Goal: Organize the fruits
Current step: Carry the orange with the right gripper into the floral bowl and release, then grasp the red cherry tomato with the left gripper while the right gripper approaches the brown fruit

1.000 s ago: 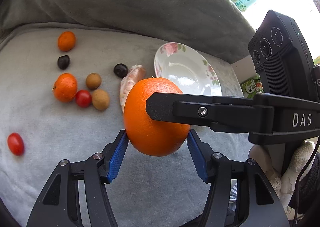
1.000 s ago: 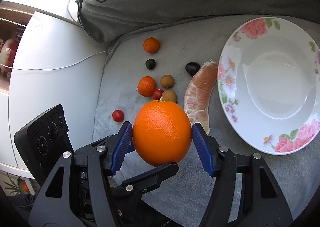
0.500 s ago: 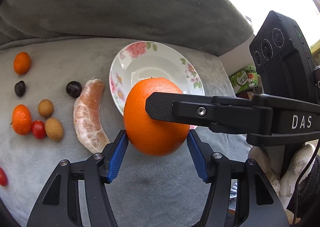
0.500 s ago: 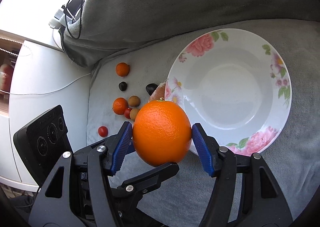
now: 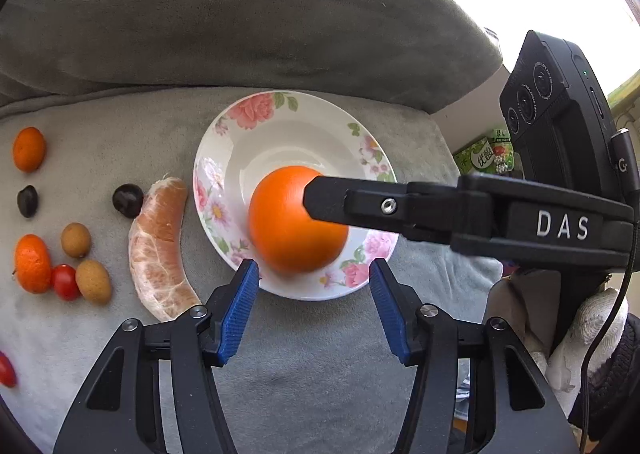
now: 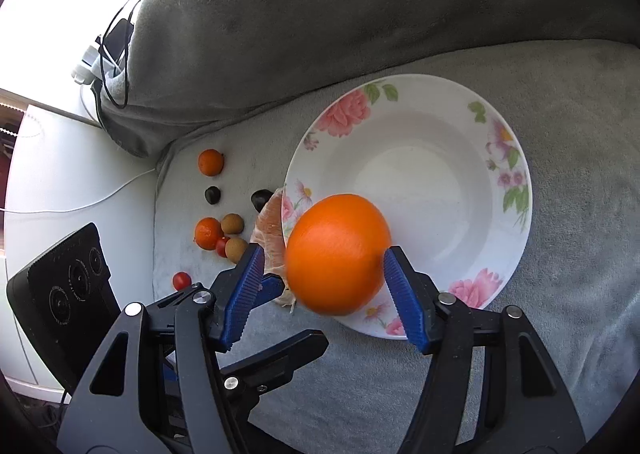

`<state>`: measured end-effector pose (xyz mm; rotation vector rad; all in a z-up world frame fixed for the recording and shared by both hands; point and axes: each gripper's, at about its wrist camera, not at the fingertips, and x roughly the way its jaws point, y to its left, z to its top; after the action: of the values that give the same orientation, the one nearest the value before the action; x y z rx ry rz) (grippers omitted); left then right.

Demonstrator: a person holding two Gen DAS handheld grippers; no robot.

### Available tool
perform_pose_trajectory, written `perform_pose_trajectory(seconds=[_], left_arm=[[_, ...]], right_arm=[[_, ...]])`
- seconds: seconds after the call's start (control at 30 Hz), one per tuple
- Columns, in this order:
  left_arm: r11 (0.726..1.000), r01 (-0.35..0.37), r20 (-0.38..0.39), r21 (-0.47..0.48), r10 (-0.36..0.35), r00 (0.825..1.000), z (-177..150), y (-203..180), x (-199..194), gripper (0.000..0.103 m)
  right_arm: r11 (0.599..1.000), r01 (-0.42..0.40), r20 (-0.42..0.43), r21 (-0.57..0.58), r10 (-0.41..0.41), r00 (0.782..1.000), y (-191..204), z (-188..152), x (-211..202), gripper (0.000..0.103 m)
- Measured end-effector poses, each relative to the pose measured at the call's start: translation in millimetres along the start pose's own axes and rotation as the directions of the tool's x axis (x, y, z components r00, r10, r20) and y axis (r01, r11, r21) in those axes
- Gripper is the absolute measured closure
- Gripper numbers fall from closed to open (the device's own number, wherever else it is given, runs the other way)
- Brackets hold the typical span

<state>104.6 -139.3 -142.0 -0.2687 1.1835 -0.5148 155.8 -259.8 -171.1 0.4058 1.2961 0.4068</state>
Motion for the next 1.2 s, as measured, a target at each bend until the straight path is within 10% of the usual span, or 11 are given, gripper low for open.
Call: perform_pose_trajectory(seconds=[0.67, 1.2], left_arm=[[0.998, -0.065, 0.034, 0.004, 0.065, 0.997, -15.9, 13.3, -29.1, 0.047], [0.987, -0.143, 0.074, -0.072, 0.148, 0.986, -41.6, 46.3, -63.1, 0.043]], right_arm=[[0.968, 0.209, 0.163, -0.140, -0.185, 0.969, 15.6, -14.3, -42.7, 0.032], [0.936, 0.273, 0.242, -0.222, -0.218, 0.945, 44.3, -21.7, -44.1, 0.007]])
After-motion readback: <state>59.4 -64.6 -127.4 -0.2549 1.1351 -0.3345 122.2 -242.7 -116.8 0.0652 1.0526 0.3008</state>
